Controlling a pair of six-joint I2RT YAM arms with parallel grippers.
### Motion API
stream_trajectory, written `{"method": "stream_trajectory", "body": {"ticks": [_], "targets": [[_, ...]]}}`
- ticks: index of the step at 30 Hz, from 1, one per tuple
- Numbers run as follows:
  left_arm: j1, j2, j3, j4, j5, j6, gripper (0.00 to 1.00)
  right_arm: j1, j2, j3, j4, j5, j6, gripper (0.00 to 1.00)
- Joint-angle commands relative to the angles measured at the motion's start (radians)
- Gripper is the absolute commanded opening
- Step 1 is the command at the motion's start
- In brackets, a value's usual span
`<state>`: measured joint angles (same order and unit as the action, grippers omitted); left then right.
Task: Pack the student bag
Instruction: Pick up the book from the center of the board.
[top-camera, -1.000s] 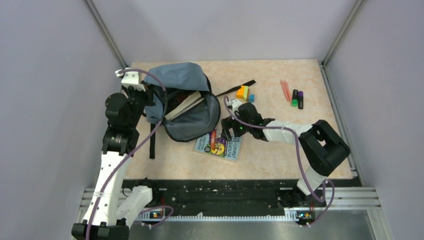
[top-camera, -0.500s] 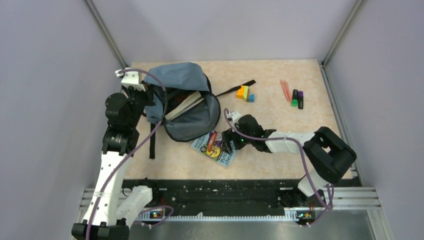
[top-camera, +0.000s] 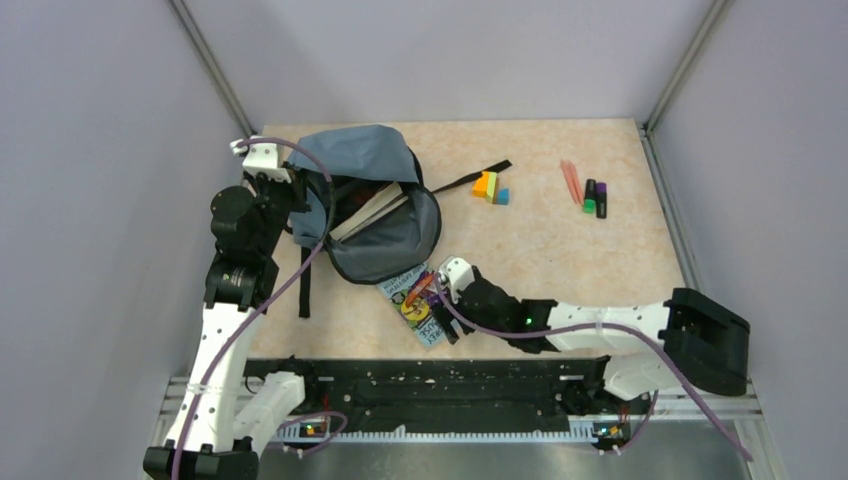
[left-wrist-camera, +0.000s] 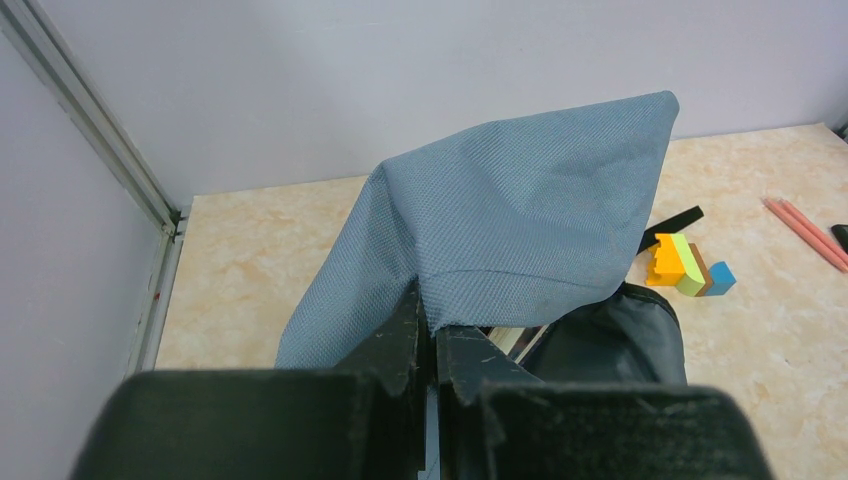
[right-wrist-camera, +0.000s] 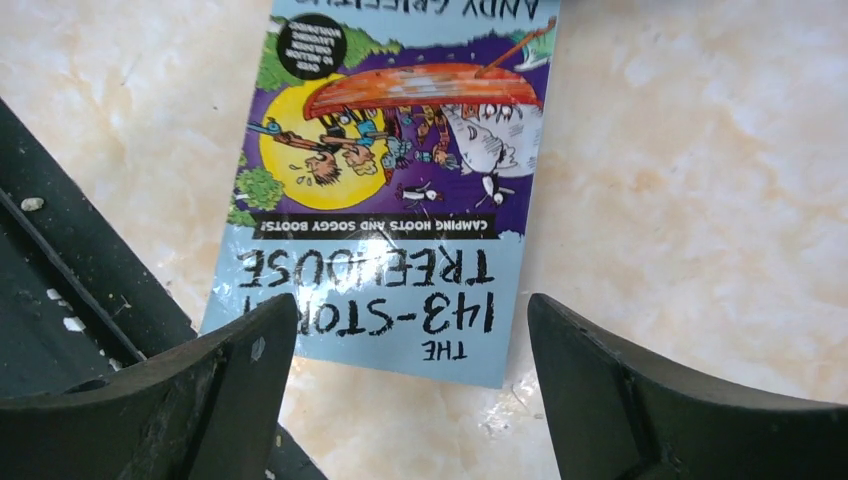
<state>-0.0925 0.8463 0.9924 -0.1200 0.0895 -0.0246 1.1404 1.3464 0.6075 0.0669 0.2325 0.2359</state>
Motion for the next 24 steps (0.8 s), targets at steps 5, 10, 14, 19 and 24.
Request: {"method": "stream_trajectory", "body": {"ticks": [5, 10, 14, 19, 24], "targets": [[0.000, -0.026, 0.003, 0.080, -0.014, -0.006, 0.00, 0.216, -0.130, -0.140, 0.327, 0.261, -0.319, 0.84], [0.000, -0.024, 0.003, 0.081, -0.013, -0.007, 0.00, 0.325, -0.095, -0.170, 0.448, 0.352, -0.454, 0.84], [0.000, -0.026, 0.005, 0.080, -0.012, -0.008, 0.00, 0.352, -0.034, -0.158, 0.484, 0.352, -0.487, 0.84], [-0.001, -0.026, 0.005, 0.079, -0.011, -0.008, 0.00, 0.371, 0.038, -0.124, 0.482, 0.332, -0.503, 0.83], [-0.001, -0.029, 0.005, 0.079, -0.012, -0.009, 0.00, 0.384, 0.078, -0.110, 0.476, 0.322, -0.501, 0.82]]}}
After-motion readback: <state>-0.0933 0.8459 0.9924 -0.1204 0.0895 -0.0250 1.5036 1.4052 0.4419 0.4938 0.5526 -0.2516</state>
